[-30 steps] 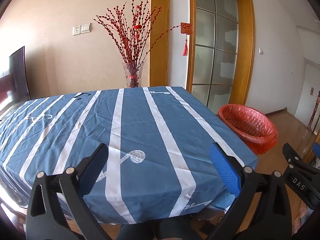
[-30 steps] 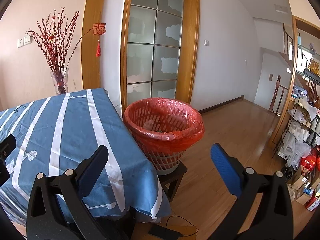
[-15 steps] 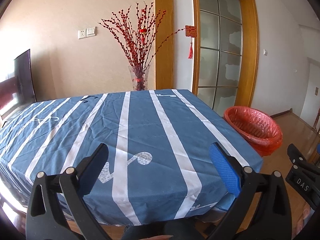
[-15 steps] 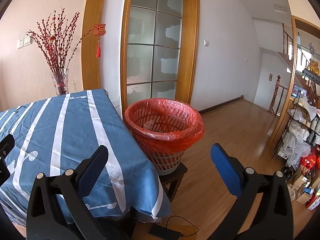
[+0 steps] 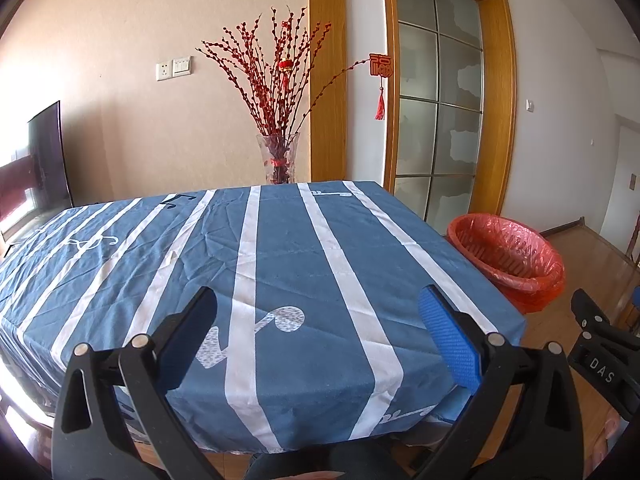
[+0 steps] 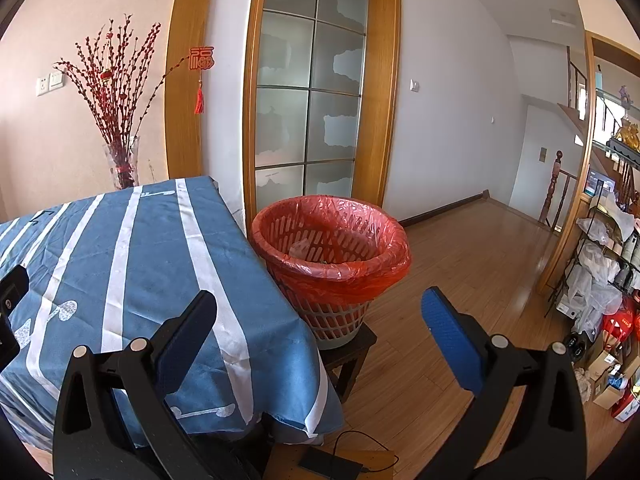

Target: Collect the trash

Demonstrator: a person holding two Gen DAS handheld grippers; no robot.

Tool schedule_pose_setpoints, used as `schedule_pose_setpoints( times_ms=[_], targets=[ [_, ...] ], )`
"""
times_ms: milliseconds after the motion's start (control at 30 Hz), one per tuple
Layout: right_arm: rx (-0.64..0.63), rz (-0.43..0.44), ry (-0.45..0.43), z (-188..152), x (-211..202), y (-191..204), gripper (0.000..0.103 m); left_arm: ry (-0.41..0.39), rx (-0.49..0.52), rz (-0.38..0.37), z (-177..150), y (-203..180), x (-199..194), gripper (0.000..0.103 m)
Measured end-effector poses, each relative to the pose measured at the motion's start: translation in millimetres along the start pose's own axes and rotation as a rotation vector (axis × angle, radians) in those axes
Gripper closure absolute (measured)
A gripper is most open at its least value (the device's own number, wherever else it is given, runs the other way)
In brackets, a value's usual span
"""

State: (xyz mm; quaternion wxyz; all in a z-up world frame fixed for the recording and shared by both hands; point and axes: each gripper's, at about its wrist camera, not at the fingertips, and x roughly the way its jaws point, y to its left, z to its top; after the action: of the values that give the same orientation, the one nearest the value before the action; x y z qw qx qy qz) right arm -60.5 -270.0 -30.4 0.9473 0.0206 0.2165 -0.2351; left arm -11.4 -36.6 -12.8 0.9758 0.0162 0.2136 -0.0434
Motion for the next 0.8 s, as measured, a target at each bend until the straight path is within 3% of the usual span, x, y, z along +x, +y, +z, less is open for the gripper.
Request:
schedule_pose_setpoints(
  times_ms=[800],
  targets=[
    [0.004,0.002,0.011,-1.0,3.2,0.5,0.002,0.009,0.001,-0.007,0.5,-0.1,2.1,0.004]
  ],
)
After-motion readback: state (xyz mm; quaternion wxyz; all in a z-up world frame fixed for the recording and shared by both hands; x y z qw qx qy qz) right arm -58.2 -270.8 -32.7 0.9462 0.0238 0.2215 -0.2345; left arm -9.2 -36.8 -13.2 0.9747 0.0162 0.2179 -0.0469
